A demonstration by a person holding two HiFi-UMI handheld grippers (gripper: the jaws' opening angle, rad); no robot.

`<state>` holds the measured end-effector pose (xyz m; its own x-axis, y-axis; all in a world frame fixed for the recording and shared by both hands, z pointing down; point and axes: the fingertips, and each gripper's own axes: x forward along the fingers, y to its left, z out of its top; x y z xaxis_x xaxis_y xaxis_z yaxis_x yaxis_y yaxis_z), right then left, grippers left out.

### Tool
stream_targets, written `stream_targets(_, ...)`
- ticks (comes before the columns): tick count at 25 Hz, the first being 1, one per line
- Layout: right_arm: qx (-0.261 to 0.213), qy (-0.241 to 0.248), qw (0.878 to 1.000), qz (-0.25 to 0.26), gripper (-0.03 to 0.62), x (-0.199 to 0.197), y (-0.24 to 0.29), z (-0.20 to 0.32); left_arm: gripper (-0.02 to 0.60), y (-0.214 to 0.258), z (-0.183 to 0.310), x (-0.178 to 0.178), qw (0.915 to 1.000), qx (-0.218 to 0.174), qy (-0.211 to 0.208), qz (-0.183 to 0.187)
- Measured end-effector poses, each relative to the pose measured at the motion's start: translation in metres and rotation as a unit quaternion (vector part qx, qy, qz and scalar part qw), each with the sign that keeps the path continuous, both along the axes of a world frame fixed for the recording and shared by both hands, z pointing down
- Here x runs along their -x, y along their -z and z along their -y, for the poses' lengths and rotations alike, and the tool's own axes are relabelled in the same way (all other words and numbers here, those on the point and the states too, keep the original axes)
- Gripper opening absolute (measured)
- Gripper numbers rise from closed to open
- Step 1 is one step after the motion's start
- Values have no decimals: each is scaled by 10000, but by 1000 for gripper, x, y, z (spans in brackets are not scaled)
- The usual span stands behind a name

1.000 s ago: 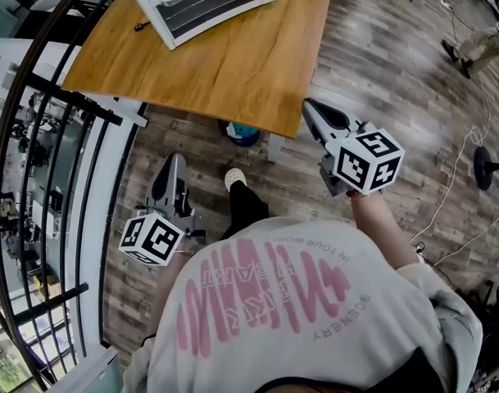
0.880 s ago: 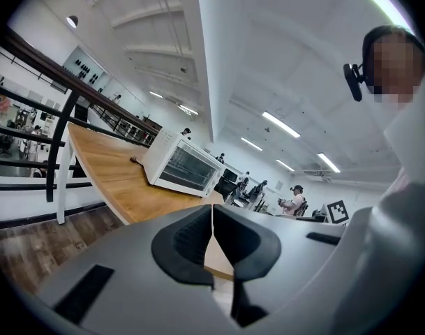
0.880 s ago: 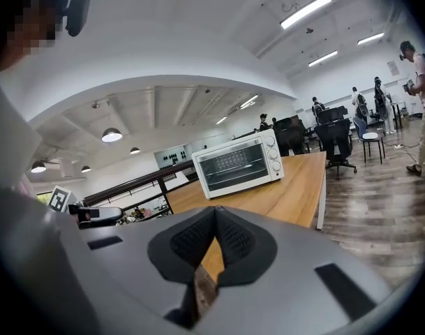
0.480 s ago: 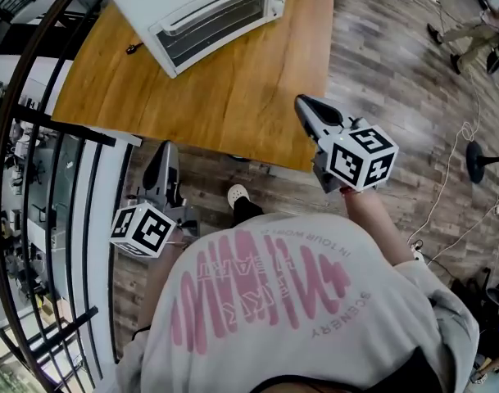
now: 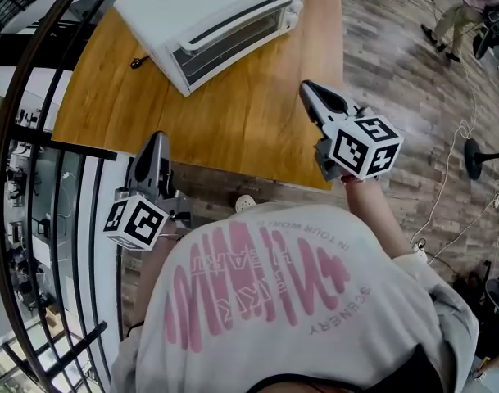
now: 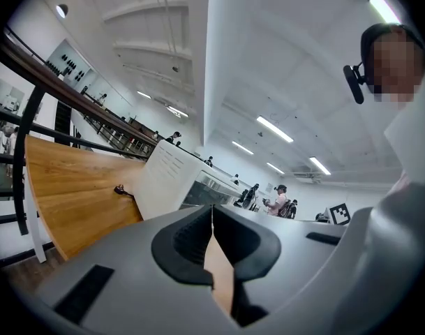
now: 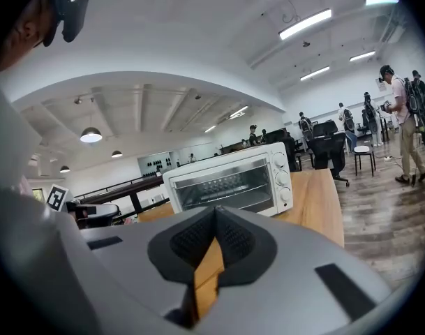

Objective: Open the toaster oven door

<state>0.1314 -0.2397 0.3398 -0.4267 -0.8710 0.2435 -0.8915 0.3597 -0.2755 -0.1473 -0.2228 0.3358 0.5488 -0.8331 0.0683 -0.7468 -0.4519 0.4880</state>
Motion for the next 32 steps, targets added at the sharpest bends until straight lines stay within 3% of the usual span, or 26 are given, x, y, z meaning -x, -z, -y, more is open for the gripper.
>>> stream_targets(4,-114,-79,9999,94,6,8,11,14,23,14,13,11,9998,-186,-9,-37)
stream_targets(11,-219,-109,9997,7,6,26,24,50,23,18,40,36,9997,-178,71,-138)
stream_targets(17,-341,156,9986,-366,6,47,38,66,23,15,42,63,9985,-101,398,-351)
stream_targets(25,-657,254,9949,-722,8,68,65,103,23,14,30,94,9965,-171,739,-341)
stream_targets(32,-520,496,9959,-550,8,89,68,149,23,6,36,113,9940,-89,972,-491)
